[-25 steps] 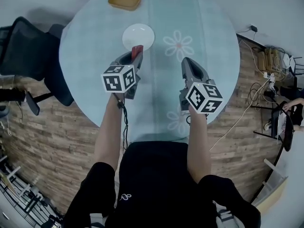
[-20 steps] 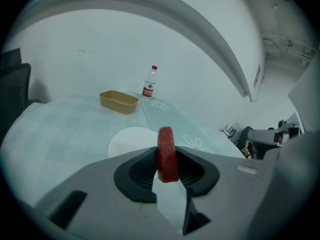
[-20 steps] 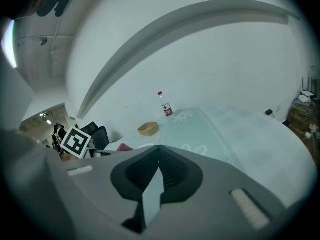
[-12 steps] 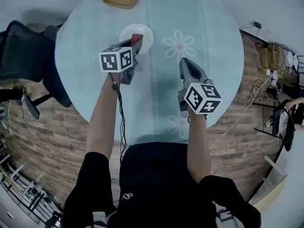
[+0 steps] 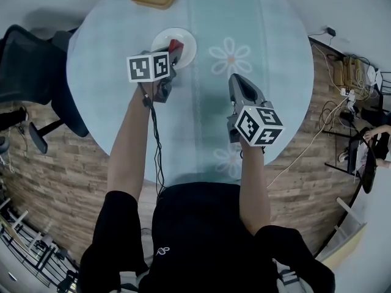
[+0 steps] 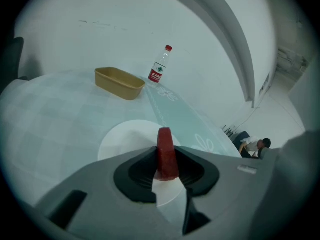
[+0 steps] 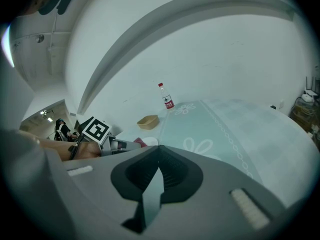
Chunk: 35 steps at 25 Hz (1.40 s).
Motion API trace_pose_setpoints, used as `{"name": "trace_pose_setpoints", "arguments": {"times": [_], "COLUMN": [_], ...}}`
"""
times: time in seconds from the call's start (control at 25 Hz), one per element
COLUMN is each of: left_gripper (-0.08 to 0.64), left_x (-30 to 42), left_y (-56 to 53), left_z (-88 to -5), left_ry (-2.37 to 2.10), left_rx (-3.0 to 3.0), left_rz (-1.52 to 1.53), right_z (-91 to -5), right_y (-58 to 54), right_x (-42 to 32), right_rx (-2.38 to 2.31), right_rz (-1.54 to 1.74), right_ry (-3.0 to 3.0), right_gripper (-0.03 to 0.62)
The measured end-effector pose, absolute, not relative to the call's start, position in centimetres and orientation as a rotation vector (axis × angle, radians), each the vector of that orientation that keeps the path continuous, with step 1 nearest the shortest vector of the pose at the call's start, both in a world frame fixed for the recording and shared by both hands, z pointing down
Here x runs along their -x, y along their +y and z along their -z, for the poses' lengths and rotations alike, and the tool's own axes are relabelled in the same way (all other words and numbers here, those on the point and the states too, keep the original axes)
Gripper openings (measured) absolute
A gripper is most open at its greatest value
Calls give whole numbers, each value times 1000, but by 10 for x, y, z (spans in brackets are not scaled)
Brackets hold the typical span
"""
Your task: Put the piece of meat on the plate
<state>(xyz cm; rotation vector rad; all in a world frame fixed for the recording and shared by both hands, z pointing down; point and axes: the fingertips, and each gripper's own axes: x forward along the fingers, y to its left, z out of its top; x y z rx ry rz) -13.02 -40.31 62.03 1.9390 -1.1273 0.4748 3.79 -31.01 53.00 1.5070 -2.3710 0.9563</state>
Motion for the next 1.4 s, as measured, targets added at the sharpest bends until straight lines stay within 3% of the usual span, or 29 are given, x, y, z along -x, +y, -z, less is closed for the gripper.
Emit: {"name": "trace_pose_setpoints", "arguments": {"times": [0.76,1.28,1.4], "left_gripper": [187,-6,-6], "left_x": [174,192,195], "left_y": [-393,-319,-290], "left_z": [-608,-449,-426], "left_ry": [-1382,-1643,-1684], "left_rx": [-1994,-2033,-2018], "left_rz": [-738,-125,-53], "right_z": [-509,-434,-412], "right_y": [-304,-272,-259], "right_x": [-29,3,11], "right_rx": [-1485,-1450,-1447], "right_rz": [-899,-709,-639], "right_ry": [-2407,-2556,-2612], "right_gripper": [8,8,8]}}
